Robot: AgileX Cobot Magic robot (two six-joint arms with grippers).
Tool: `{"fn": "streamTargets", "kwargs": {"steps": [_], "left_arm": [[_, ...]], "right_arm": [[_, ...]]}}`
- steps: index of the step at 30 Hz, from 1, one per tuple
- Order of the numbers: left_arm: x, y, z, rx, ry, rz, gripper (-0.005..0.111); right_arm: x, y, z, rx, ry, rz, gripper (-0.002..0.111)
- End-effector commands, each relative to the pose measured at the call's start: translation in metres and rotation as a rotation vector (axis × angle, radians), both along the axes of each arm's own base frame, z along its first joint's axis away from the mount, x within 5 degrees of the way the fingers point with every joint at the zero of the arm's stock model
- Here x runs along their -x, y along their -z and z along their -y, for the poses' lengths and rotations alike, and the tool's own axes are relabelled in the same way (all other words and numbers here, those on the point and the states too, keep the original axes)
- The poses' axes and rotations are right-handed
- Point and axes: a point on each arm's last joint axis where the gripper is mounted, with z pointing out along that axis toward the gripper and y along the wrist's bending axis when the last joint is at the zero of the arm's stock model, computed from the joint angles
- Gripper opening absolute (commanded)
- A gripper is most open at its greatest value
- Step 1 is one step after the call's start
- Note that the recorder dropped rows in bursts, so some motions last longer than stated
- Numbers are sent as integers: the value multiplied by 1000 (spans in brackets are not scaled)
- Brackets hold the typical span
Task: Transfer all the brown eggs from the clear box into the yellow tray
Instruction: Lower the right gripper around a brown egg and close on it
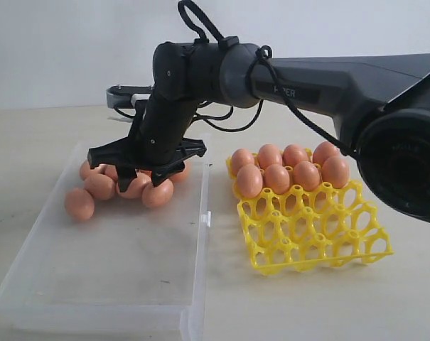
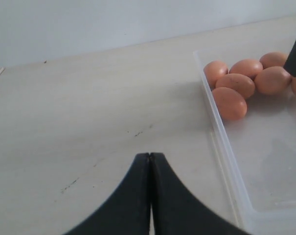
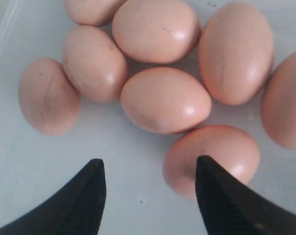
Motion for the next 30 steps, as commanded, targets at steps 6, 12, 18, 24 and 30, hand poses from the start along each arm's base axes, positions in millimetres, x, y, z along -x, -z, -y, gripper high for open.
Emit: {"fn": "streamTargets", "kwargs": {"steps": [6, 12, 18, 24, 30], "left_arm": [[0, -2, 0, 7, 4, 16, 0], [0, -2, 0, 7, 4, 16, 0], [0, -2, 0, 7, 4, 16, 0], [0, -2, 0, 7, 4, 16, 0], [0, -2, 0, 7, 4, 16, 0]], "right_arm": [[-10, -17, 4, 21, 67, 56, 54], [-22, -14, 16, 31, 149, 53, 54], [-23, 1, 15, 38, 161, 27, 54], [-23, 24, 14, 71, 160, -13, 54], [-22, 44, 15, 110, 156, -57, 54]]}}
